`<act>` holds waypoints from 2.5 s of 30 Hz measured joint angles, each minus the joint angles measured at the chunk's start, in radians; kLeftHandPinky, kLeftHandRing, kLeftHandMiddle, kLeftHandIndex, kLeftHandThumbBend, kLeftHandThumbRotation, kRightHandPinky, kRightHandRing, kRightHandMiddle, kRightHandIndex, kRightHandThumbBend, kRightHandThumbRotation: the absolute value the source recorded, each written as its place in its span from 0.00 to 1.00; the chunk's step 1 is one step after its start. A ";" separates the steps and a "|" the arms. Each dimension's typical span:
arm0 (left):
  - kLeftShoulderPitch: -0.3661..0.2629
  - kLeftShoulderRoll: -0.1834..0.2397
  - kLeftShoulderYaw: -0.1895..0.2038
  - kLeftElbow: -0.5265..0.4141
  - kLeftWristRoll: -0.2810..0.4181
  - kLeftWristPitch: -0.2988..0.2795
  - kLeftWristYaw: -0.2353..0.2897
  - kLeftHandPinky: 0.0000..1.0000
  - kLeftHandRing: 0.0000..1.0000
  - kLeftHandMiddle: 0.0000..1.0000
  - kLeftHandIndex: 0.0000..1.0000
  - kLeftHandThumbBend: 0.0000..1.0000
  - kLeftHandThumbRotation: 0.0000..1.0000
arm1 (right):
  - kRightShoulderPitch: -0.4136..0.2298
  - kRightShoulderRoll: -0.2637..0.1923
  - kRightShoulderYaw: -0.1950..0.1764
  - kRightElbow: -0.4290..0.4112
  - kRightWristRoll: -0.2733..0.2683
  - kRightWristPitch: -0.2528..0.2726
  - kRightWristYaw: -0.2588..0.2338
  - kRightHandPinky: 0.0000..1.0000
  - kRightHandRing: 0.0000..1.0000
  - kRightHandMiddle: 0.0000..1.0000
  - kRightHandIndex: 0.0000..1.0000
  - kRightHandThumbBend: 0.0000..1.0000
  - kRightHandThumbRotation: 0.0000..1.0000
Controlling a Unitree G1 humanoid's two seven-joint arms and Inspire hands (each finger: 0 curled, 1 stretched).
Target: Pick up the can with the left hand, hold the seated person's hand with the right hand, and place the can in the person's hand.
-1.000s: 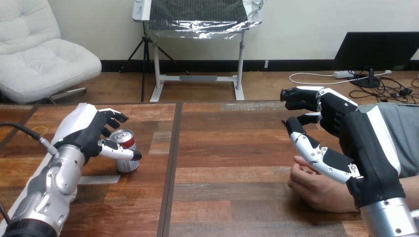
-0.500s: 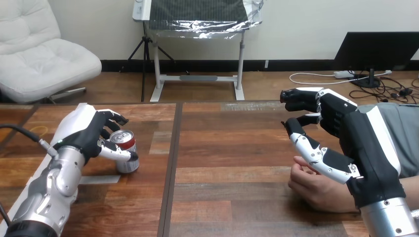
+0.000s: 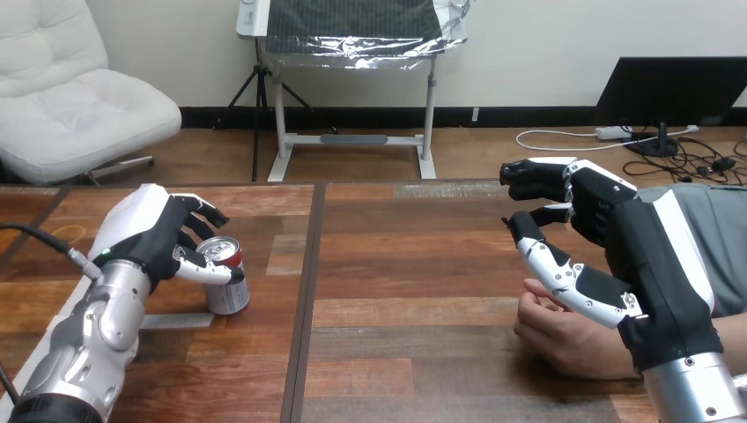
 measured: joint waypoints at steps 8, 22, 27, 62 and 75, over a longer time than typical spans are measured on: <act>0.001 0.000 0.000 0.001 -0.005 -0.006 0.000 0.61 0.67 0.71 0.70 0.75 0.08 | 0.000 -0.001 0.000 -0.001 0.000 0.006 0.000 0.62 0.73 0.74 0.66 0.35 0.00; 0.001 0.000 0.000 0.010 -0.006 -0.018 0.004 0.65 0.72 0.75 0.75 0.76 0.10 | 0.000 -0.001 0.000 -0.001 -0.001 0.025 0.001 0.62 0.72 0.74 0.66 0.36 0.00; 0.001 -0.001 0.000 0.021 -0.005 -0.021 0.007 0.64 0.71 0.75 0.75 0.77 0.10 | 0.000 -0.001 0.000 -0.005 -0.001 0.036 0.001 0.62 0.72 0.74 0.66 0.36 0.00; -0.001 -0.021 -0.043 0.098 0.012 -0.022 0.011 0.63 0.72 0.78 0.76 0.81 0.16 | 0.000 -0.024 -0.002 -0.013 0.003 0.057 0.032 0.62 0.72 0.72 0.66 0.38 0.00; -0.005 -0.026 -0.048 0.115 0.010 -0.033 0.014 0.61 0.69 0.74 0.75 0.82 0.12 | 0.000 -0.038 -0.003 -0.014 0.015 0.070 0.034 0.63 0.72 0.71 0.64 0.38 0.00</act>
